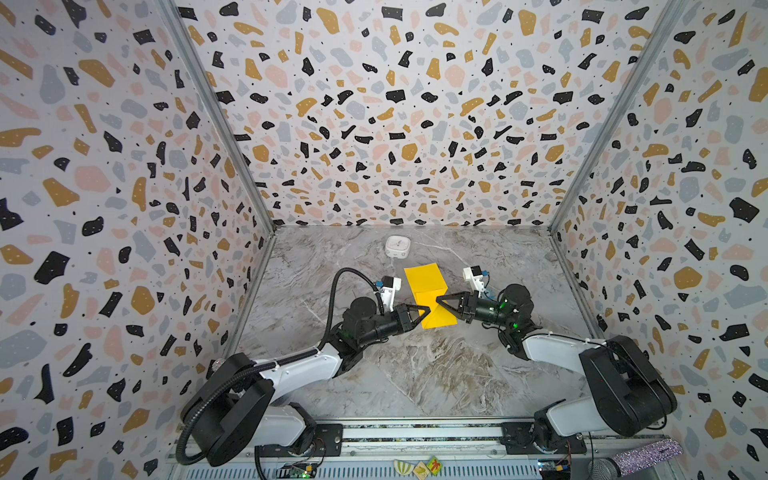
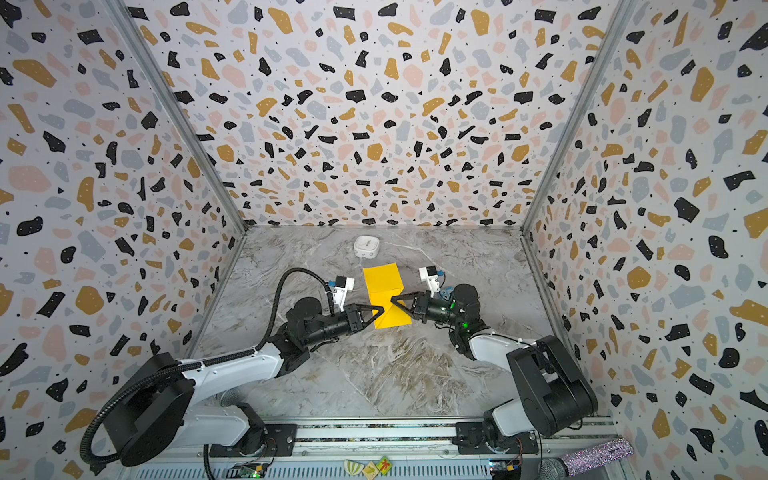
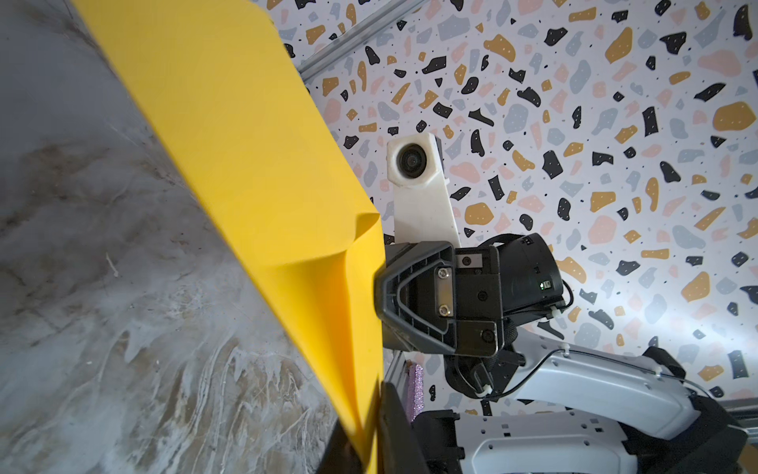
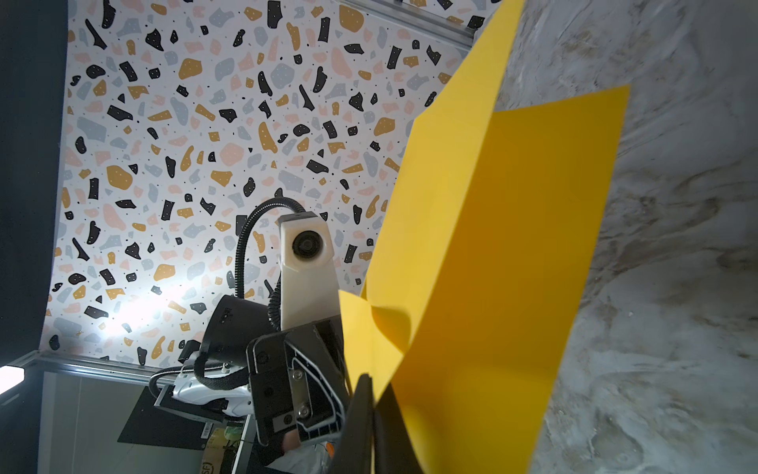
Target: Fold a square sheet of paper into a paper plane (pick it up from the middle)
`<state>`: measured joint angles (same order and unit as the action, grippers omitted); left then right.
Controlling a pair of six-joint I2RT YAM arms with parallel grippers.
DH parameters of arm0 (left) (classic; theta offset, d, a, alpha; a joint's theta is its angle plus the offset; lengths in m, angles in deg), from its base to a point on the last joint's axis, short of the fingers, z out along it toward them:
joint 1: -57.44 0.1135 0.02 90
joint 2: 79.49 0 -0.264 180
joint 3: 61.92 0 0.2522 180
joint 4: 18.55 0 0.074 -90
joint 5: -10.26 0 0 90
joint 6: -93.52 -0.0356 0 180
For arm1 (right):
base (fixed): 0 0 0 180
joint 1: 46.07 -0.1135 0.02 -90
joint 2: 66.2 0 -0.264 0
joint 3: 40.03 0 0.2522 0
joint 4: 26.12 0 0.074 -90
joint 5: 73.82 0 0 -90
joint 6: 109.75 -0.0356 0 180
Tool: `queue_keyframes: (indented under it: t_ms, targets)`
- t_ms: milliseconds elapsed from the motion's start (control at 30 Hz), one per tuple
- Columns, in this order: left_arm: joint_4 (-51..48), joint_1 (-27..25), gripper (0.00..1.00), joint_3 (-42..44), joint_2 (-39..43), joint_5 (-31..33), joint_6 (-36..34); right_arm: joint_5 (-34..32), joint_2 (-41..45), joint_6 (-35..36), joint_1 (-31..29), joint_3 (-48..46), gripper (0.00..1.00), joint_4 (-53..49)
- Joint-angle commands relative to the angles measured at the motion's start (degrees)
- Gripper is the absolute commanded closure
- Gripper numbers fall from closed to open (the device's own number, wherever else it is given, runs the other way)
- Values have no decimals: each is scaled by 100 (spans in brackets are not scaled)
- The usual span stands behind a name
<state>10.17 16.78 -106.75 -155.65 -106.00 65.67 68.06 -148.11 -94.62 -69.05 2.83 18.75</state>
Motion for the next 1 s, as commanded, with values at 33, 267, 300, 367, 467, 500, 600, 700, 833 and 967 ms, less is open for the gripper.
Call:
queue_keyframes:
  t_ms: [33,267,300,367,467,500,600,700,833,967]
  targets:
    - [-213,14,98,-272,-57,85,-302,87,350,476,182,54,73,-552]
    - [-2449,25,100,-704,146,1009,-1665,-599,1013,2448,915,195,28,-3297]
    - [-3140,24,100,-857,175,1369,-1996,-796,1083,2811,992,292,25,-3719]
    - [-4256,24,99,-1129,222,2221,-2501,-1274,1189,3342,1092,451,21,-4341]
    - [-5777,24,98,-1594,218,3658,-3042,-1858,1350,3770,1194,557,20,-4788]
    - [-6181,17,98,-1727,187,4099,-3168,-1950,1403,3868,1206,599,20,-4864]
    - [-7288,-64,97,-2158,-68,5373,-3337,-2158,1516,4171,1224,733,20,-5009]
    - [-8114,-268,98,-2539,-538,6457,-3244,-2287,1563,4292,1260,781,20,-5048]
    - [-8360,-515,98,-2779,-1248,7021,-3045,-2392,1557,4323,1315,659,19,-4897]
    - [-8302,-777,96,-3082,-2052,6893,-2887,-2494,1337,4432,1384,825,19,-5151]
